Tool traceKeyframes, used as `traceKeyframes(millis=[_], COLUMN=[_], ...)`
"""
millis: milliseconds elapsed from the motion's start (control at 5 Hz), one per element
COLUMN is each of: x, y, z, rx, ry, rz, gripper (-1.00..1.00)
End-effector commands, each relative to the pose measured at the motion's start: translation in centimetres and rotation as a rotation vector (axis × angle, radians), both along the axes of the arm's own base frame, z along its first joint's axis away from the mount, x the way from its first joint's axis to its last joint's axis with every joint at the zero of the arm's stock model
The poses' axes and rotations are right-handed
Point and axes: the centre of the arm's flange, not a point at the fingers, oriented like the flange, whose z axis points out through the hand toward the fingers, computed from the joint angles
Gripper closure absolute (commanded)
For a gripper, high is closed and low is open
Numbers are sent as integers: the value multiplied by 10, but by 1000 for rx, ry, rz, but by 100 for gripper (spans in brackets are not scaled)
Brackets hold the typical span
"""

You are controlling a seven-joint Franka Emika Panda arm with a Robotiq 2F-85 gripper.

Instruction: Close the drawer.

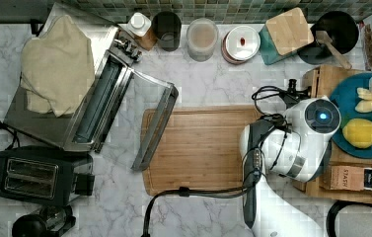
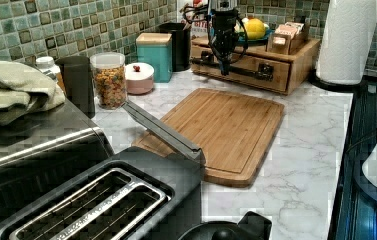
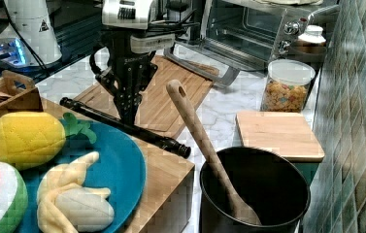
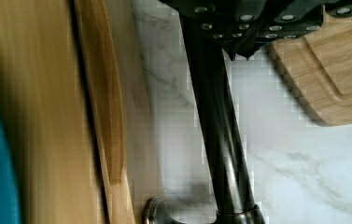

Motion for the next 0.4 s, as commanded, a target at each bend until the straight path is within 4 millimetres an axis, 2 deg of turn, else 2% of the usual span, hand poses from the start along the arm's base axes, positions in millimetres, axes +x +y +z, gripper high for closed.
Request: traceKeyframes(millis=[200, 400], x=[-38, -27], y=[-145, -144], z=[83, 85], rx=[-188, -147], ry=[-69, -56], rz=[-124, -85], gripper=[100, 100])
